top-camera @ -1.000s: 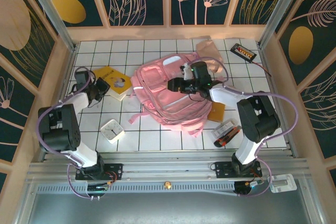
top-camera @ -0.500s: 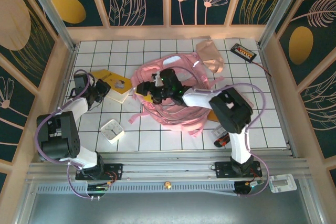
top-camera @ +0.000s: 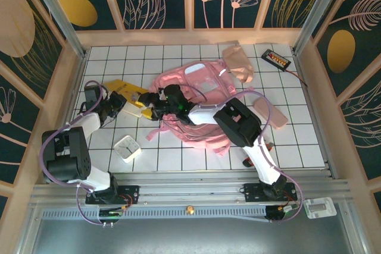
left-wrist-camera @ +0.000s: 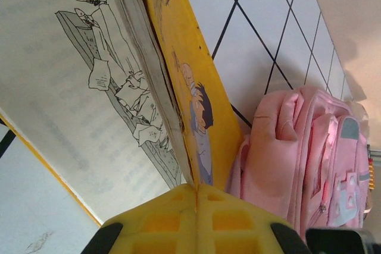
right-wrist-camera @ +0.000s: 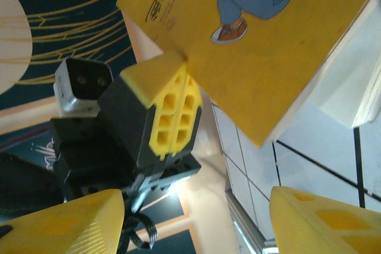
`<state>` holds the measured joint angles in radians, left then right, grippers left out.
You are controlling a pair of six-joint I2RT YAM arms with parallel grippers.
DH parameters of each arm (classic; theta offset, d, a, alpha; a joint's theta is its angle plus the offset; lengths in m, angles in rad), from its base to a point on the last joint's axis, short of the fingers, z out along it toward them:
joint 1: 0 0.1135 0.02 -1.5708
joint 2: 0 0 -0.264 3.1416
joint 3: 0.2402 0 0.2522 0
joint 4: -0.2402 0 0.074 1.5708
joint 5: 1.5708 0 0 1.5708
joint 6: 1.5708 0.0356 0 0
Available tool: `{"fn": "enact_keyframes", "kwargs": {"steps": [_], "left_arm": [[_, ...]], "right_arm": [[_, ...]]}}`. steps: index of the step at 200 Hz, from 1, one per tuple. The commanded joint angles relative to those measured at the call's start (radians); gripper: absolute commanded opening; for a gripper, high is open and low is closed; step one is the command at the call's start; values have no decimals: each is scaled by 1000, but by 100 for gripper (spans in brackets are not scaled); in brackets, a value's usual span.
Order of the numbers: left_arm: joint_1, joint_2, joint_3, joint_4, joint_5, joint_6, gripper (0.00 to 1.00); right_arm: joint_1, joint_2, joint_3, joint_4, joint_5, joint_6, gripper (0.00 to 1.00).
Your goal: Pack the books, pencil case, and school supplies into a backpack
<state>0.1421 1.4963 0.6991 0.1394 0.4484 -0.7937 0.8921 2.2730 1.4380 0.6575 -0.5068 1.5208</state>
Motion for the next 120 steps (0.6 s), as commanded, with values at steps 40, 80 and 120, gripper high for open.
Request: {"fn": "enact_keyframes", "kwargs": {"steps": [40,80,120], "left_arm": [[-5,-16,-9,41,84,11,0],[-4,-29,-17,40,95,16,0],[-6,-34,-33,49,107,14,0]], "right_arm": [[11,82,70,38,77,111,64],[12,142,150,9,94,132,60],[11,169,175,-10,126,148,54]]}}
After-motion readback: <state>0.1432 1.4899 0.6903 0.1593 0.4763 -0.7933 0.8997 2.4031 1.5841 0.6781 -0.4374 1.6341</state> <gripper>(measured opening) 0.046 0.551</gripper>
